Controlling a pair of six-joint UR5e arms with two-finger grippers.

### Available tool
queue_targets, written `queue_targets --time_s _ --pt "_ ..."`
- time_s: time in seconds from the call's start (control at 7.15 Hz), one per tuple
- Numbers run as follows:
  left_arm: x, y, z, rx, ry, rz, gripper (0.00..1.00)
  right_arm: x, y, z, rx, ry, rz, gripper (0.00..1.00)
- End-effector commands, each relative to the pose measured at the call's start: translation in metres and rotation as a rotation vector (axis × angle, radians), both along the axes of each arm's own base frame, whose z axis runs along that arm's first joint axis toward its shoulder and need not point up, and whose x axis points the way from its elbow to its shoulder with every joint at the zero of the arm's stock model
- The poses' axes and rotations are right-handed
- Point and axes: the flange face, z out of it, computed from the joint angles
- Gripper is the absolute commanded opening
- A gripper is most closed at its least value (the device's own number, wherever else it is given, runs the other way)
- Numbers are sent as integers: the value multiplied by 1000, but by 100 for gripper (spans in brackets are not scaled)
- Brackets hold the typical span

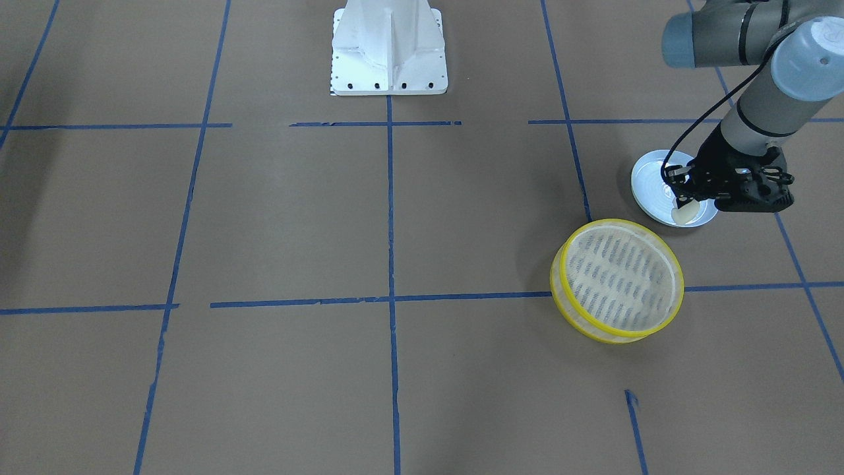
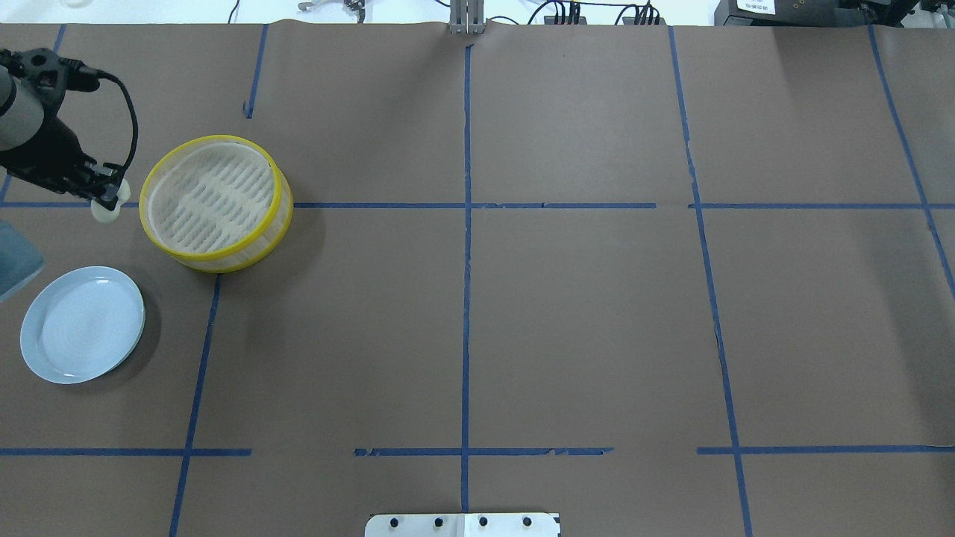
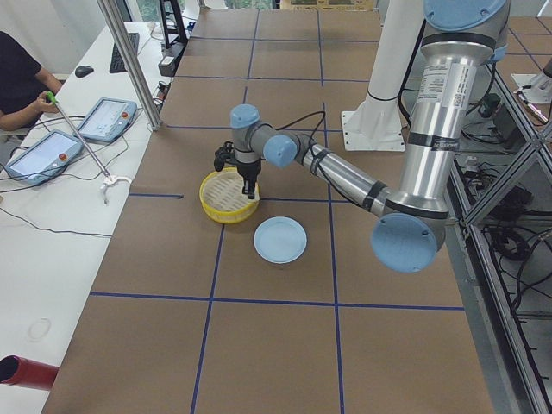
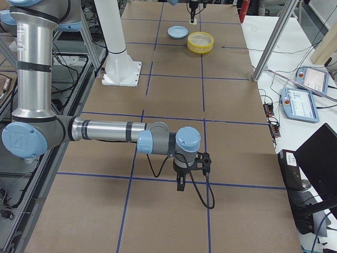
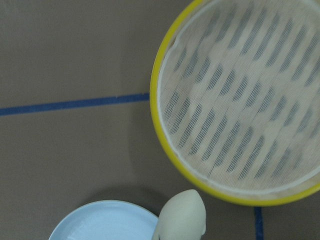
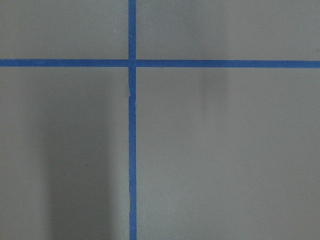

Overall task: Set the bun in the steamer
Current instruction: 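Carry the bun with the left gripper over the bamboo steamer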

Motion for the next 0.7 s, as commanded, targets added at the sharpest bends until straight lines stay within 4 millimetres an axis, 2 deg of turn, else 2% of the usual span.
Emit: queue_targets --time_s 0.0,0.14,0.28,0.42,0.56 --pt "21 -49 -22 -18 -6 -3 18 0 0 0 0 0 0 100" --pt "35 -64 -12 -17 -2 -4 18 0 0 0 0 0 0 100" --pt "53 -72 11 -1 8 13 19 0 0 0 0 0 0 100" --pt "76 -75 35 11 16 34 21 0 0 0 0 0 0 100" --pt "95 -67 42 -1 23 38 21 0 0 0 0 0 0 100"
